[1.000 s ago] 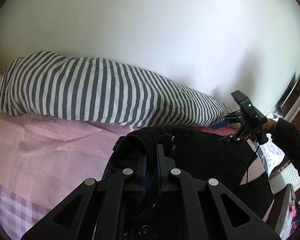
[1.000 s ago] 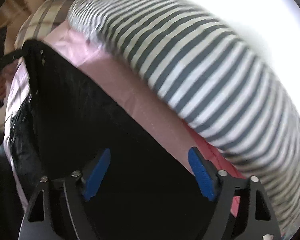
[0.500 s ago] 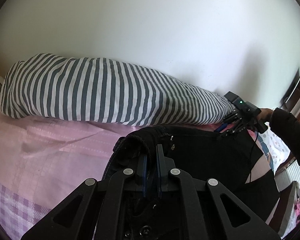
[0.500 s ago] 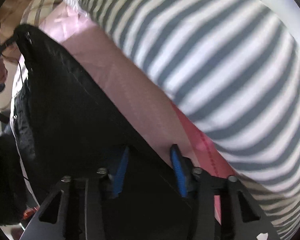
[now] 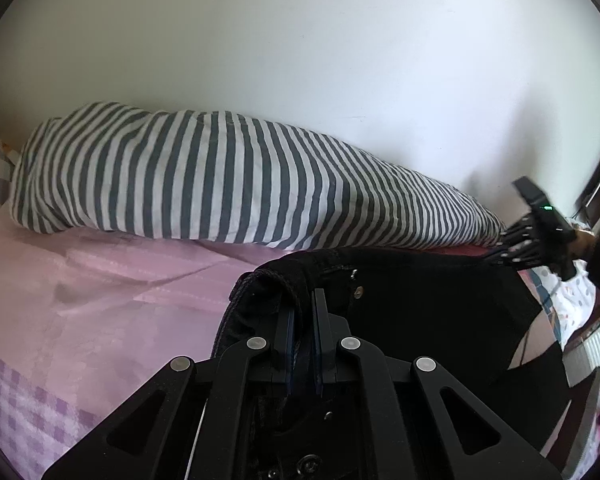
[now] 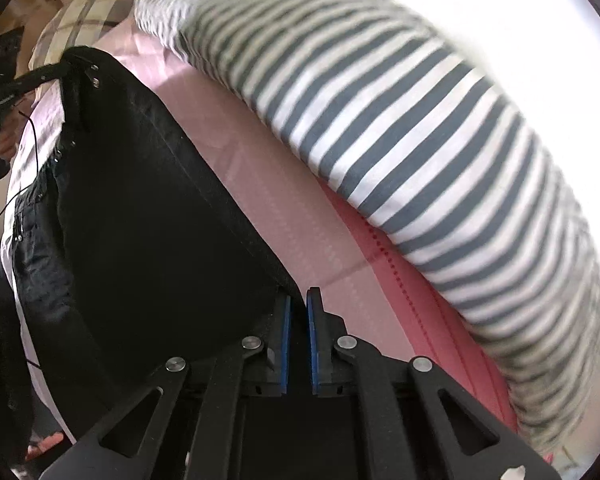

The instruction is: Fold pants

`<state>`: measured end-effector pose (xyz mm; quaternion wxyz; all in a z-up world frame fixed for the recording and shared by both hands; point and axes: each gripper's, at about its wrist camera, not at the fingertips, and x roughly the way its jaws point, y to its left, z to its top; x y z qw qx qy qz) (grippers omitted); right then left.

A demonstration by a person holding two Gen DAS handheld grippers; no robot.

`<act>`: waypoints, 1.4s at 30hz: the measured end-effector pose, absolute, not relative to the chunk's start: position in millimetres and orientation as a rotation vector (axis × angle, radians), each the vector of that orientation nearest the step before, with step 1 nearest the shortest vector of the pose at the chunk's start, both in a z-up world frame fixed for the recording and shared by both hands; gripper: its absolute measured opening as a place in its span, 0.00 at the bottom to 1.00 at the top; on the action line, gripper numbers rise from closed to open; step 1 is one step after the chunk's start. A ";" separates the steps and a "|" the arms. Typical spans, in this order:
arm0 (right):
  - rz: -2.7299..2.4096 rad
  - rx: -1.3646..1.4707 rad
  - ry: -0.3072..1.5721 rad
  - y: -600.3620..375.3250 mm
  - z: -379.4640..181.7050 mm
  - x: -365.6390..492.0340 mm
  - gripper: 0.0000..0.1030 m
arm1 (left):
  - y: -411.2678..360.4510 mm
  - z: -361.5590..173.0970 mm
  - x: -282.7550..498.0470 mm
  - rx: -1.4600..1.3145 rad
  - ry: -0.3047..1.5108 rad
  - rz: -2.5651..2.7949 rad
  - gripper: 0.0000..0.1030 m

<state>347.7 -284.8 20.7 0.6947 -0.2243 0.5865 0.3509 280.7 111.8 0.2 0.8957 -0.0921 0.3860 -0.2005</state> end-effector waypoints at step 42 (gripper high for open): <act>0.358 -0.175 1.207 -280.8 -0.4 19.2 0.09 | 109.9 -66.4 53.6 0.071 1.045 -0.390 0.14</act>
